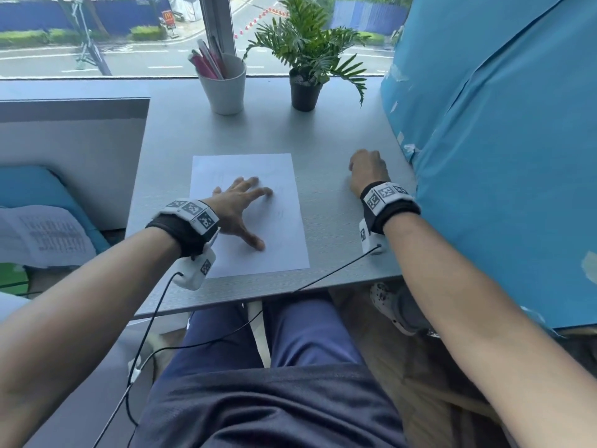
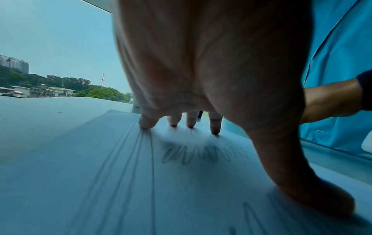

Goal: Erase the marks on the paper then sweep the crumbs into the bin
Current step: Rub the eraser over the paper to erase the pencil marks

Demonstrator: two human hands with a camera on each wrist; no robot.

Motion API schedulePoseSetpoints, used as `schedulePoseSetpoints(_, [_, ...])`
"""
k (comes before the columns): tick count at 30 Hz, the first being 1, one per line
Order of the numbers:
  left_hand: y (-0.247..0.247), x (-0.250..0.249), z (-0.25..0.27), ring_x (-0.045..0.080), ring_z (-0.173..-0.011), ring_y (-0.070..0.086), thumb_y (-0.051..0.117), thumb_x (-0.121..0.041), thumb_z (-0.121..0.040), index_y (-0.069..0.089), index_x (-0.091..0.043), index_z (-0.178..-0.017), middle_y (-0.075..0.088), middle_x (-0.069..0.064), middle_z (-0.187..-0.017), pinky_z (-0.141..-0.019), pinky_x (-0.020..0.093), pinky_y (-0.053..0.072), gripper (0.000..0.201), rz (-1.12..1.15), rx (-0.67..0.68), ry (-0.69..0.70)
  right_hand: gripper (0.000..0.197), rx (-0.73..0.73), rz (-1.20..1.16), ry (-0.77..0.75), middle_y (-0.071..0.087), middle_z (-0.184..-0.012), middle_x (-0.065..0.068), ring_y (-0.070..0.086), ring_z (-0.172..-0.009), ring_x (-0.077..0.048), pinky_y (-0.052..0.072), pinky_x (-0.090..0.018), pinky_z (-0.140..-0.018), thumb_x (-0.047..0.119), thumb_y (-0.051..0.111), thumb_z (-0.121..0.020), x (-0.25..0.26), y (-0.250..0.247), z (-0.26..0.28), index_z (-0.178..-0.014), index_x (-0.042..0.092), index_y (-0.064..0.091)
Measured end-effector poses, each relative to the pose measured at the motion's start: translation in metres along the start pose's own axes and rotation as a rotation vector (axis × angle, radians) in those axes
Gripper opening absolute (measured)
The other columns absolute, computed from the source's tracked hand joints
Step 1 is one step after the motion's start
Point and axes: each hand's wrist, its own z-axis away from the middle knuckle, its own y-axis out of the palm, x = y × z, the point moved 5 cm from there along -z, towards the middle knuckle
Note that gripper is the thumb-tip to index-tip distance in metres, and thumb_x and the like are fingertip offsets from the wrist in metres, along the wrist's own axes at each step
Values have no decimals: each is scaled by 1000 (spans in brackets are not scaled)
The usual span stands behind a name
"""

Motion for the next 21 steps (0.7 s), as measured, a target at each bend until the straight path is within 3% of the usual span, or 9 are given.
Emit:
schedulePoseSetpoints(2, [-1, 0, 1, 23, -151, -15, 86, -67, -50, 14, -41, -154, -8, -4, -165, -114, 69, 0, 129, 1, 4, -6, 23, 28, -94, -53, 64, -109, -19, 64, -100, -33, 54, -34, -88, -4, 64, -81, 22, 1, 11, -102, 4, 69])
schedulePoseSetpoints(5, [-2, -3, 4, 23, -151, -15, 86, -65, -52, 16, -37, -155, -8, -2, -166, -115, 68, -2, 128, -3, 7, -21, 11, 157, -252, -197, 72, -87, -7, 68, -83, -17, 57, -25, -76, 8, 80, -73, 60, 11, 43, -82, 9, 75])
schedulePoseSetpoints(9, [-4, -8, 8, 22, -152, -11, 87, -63, -53, 20, -35, -154, -2, -1, -166, -116, 66, 2, 125, -16, -18, -32, 10, 301, -268, -342, 69, -77, 2, 66, -73, -11, 55, -23, -73, 17, 82, -71, 85, 35, 84, -79, 20, 76])
schedulePoseSetpoints(14, [-5, -13, 14, 24, -151, -12, 85, -62, -58, 21, -36, -154, -8, 1, -165, -114, 70, 3, 118, -38, -28, -47, 13, 248, -304, -337, 73, -75, 2, 66, -69, -8, 53, -19, -71, 19, 85, -69, 82, 41, 86, -80, 20, 78])
schedulePoseSetpoints(17, [4, -27, 16, 22, -152, -10, 81, -52, -70, 21, -37, -154, -5, 0, -166, -112, 72, 3, 104, -29, -43, 74, 16, 223, -345, -349, 74, -77, 0, 67, -71, -9, 54, -20, -73, 21, 86, -67, 81, 37, 82, -81, 15, 79])
schedulePoseSetpoints(21, [19, -30, 15, 23, -150, -20, 72, -76, -63, 7, -45, -155, -18, -2, -164, -109, 75, -6, 116, -86, 48, 42, 15, 169, -344, -329, 73, -75, -1, 66, -69, -10, 54, -22, -70, 22, 85, -69, 75, 34, 75, -79, 14, 78])
